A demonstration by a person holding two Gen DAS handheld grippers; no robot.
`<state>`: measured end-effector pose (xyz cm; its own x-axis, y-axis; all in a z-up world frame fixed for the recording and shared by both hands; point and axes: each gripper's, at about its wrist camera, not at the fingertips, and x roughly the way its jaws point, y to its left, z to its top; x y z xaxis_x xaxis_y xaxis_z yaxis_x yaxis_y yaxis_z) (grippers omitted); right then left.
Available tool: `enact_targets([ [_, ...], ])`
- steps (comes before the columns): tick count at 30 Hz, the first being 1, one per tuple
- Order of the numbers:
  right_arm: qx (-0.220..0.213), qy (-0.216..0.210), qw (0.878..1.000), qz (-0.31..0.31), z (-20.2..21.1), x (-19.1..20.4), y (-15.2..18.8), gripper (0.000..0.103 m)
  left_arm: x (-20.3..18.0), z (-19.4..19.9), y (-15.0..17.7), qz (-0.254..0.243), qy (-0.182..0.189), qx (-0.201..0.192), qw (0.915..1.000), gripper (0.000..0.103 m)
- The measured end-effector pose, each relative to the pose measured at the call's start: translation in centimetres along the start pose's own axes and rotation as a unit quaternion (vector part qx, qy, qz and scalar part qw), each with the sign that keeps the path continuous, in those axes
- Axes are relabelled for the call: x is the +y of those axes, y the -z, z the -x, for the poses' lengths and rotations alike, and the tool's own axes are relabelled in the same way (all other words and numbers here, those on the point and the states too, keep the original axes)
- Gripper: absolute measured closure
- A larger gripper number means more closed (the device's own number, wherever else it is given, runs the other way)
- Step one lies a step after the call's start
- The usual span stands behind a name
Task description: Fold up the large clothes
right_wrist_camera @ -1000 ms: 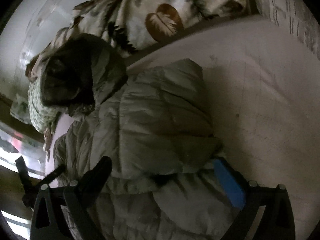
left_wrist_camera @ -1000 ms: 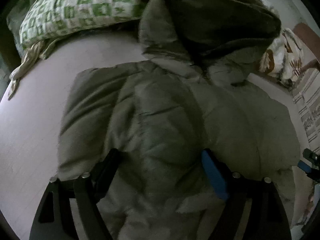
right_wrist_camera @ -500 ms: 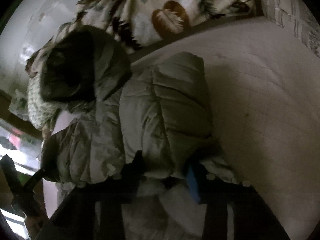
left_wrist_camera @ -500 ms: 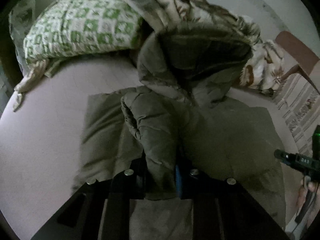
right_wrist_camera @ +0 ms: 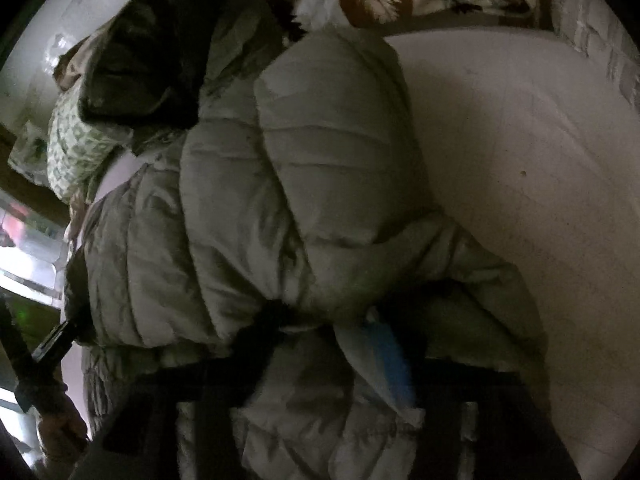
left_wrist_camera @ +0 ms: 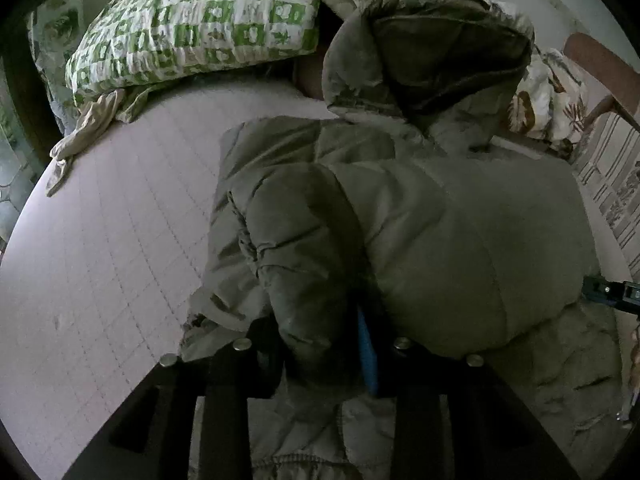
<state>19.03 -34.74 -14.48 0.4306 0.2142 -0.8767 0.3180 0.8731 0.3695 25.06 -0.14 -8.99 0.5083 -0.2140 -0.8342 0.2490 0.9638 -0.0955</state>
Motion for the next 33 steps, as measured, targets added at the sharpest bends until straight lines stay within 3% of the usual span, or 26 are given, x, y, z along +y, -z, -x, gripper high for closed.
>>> enact_targets([
  [2,-0.009,0.001,1.0,0.005,1.2,0.1,0.1,0.025,0.0,0.8,-0.4,-0.003,-0.005,-0.006,1.0,0.059],
  [5,-0.031,0.007,0.999,0.017,3.1,0.8,-0.3,0.024,0.2,2.2,-0.9,-0.002,-0.025,-0.018,0.9995,0.043],
  [9,-0.051,0.007,0.998,0.033,4.2,2.5,-1.5,0.024,0.8,4.2,-1.4,0.002,-0.044,-0.044,0.998,0.04],
  [14,-0.042,-0.004,0.999,0.035,2.7,3.9,-2.4,0.024,0.1,4.1,-2.6,0.001,-0.042,-0.053,0.9977,0.035],
  [17,-0.033,-0.001,0.999,0.041,1.1,4.8,-2.4,0.023,-1.4,2.3,-2.6,-0.029,-0.045,-0.036,0.9979,0.035],
  [20,-0.009,0.026,0.997,0.068,-1.3,5.3,-1.9,0.022,-2.4,-1.4,-2.0,-0.056,-0.068,0.014,0.996,0.033],
  [23,0.006,0.031,0.997,0.077,-1.5,6.0,-2.4,0.022,-1.9,-2.2,-1.4,-0.053,-0.06,0.008,0.9968,0.029],
  [28,-0.021,-0.024,0.999,0.039,2.2,6.4,-6.4,0.021,-0.4,-1.9,-2.1,-0.011,-0.024,0.025,0.9993,0.027],
  [33,-0.06,-0.074,0.995,-0.018,4.5,8.5,-12.7,0.017,-0.5,-1.3,-2.6,-0.011,-0.024,0.028,0.9993,0.027],
])
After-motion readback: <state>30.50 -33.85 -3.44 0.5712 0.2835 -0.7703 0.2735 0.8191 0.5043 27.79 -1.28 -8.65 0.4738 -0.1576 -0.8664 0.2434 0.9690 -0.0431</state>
